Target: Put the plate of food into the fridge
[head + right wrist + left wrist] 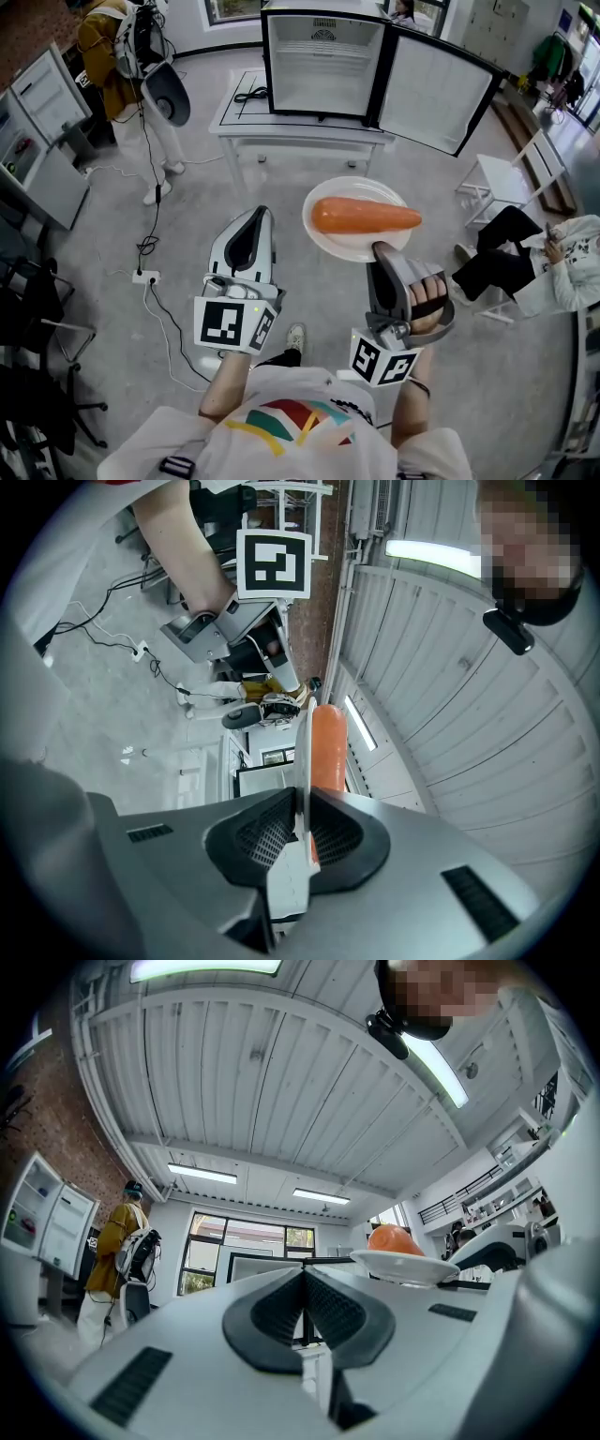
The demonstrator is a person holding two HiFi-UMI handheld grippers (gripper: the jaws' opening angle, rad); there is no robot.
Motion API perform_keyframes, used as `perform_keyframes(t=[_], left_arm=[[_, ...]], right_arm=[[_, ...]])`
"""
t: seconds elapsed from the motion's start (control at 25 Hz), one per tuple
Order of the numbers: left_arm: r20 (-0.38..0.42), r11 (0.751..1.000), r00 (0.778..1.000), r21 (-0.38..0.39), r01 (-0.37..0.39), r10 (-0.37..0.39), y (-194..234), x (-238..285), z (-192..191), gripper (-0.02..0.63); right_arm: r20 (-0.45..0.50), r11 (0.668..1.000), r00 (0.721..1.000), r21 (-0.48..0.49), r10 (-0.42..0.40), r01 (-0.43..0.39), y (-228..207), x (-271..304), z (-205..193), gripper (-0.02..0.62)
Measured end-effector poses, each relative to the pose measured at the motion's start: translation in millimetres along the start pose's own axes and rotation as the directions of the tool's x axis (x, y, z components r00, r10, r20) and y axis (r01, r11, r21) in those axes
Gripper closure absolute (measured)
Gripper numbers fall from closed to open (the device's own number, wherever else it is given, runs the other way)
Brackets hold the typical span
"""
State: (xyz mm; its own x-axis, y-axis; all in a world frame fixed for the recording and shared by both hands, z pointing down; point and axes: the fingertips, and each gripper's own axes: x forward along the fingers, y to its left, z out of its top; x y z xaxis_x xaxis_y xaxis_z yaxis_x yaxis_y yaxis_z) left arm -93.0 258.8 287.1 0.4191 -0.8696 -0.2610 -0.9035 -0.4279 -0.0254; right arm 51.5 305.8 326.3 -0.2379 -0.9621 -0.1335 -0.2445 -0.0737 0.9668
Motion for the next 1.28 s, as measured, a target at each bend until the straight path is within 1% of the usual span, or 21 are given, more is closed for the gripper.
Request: perform_keyframes(t=[0.28, 0.68, 0.8, 1.04, 1.28], left_arm=[[-0.009, 1.0, 1.0, -0.021, 0.001, -0.001, 23, 30, -11, 0.598], [-0.029, 0.999, 1.0, -0.034, 0.006, -0.007, 55, 61, -30, 0.598], [-0.036, 0.999, 0.999, -0.035, 0.007, -0.008, 67, 72, -34, 0.598], [-0.024, 0.999, 1.0, -0.031, 0.016, -0.016, 91, 96, -41, 0.598], [-0.039, 0.999, 0.999, -0.024, 0.023, -0.024, 108, 121, -49, 0.598]], right_arm=[[-0.02, 1.0, 1.0, 0.001, 0.009, -0.009, -1, 37, -9, 0.557], [-0.016, 0.999, 0.999, -0.007, 0.048, -0.048, 19, 82, -5, 0.556], [-0.03, 0.999, 0.998, -0.011, 0.047, -0.048, 20, 96, -6, 0.555], [-0.041, 0.999, 0.999, -0.023, 0.034, -0.035, 26, 126, -8, 0.555], [-0.057, 0.999, 0.998, -0.026, 0.039, -0.041, 30, 155, -12, 0.555]])
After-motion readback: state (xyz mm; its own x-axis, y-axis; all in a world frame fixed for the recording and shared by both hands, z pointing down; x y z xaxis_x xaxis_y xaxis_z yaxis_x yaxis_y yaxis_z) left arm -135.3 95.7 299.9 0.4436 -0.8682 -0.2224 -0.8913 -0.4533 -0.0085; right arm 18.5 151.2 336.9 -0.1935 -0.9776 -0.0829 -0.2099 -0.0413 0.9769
